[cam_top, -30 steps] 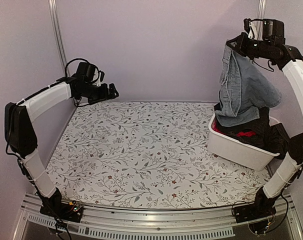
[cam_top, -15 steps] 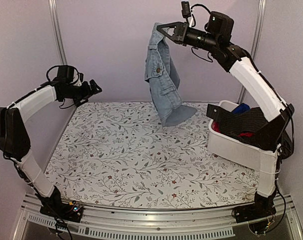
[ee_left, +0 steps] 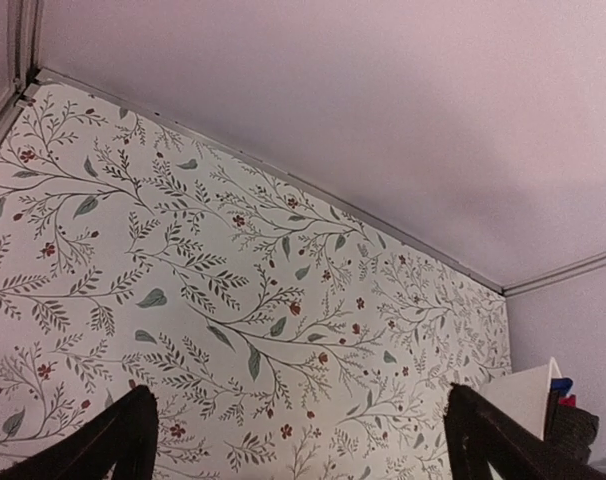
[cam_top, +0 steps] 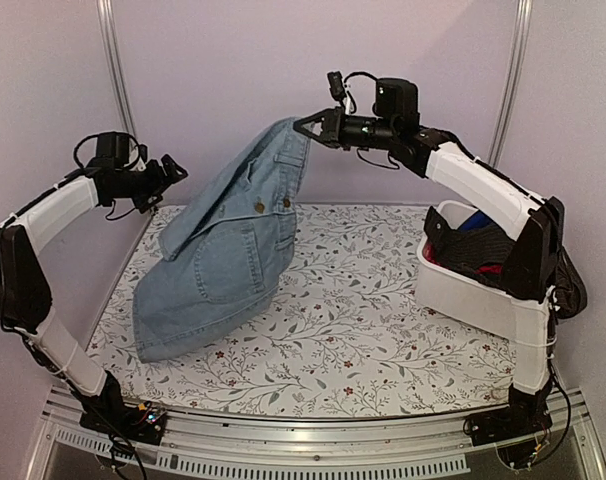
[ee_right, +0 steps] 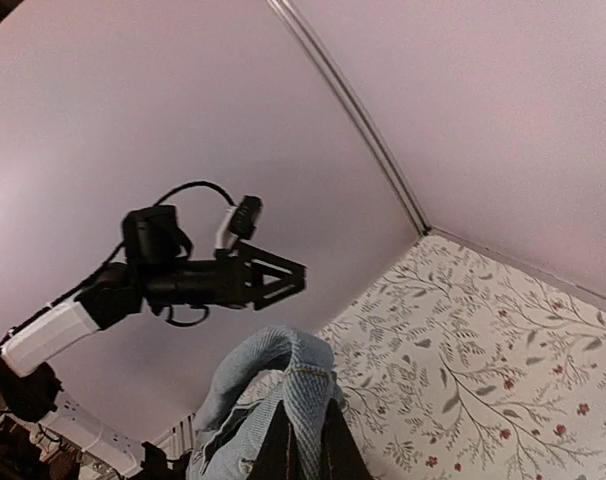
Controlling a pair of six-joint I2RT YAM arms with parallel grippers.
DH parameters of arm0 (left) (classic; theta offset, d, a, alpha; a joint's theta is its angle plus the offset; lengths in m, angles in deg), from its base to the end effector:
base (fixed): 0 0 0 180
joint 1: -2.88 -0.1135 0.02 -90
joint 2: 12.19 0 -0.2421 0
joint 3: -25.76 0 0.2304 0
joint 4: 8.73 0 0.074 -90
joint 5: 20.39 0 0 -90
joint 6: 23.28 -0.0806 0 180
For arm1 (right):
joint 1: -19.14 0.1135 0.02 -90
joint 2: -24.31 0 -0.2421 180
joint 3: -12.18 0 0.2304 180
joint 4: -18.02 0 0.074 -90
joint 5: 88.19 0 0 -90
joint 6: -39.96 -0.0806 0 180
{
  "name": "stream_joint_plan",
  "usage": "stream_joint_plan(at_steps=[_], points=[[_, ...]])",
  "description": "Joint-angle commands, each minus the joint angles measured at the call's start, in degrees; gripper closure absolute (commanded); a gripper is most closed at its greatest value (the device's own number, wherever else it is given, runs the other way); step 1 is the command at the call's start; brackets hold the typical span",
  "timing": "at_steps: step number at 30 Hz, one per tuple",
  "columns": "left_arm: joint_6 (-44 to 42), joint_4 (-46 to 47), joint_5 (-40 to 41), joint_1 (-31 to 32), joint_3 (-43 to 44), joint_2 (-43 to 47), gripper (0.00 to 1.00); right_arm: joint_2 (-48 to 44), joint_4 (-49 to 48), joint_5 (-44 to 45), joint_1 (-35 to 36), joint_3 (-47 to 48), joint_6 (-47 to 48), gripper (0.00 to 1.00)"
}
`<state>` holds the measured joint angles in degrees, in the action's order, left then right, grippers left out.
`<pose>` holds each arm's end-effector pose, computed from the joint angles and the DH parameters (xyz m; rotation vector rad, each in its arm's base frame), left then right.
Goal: Fold and stack the mixed laundry pile
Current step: Place the crumpled skirt at the center of the board, then flatten out the crumpled skirt at the center of the board.
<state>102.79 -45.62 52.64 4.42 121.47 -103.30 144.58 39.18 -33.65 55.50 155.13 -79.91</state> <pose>0.3813 -0.0338 0.2933 -0.4761 2.1360 -0.6954 0.3703 0.3307 0.4151 -0.6300 1.6059 1.3584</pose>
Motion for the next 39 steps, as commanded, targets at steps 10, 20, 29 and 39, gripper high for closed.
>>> stream_joint_plan(at_steps=[10, 20, 29, 39], points=[[-11.8, -6.7, 1.2, 5.1, -3.3, -2.6, 0.00, 4.2, 25.2, 18.7, -3.8, -20.2, 17.4, 1.00], [-22.1, -12.9, 6.7, 23.3, -5.2, -5.3, 0.11, 6.5, 28.7, 22.2, -4.2, -13.6, 18.8, 1.00], [-21.6, -14.5, 7.7, 28.6, -11.1, -5.1, 0.40, 6.5, 29.2, 22.0, -4.4, -14.0, 17.9, 1.00], [-26.5, -12.4, 11.7, 31.9, -5.8, -14.2, 0.52, 5.9, 29.5, 22.0, -4.3, -15.8, 18.1, 1.00]])
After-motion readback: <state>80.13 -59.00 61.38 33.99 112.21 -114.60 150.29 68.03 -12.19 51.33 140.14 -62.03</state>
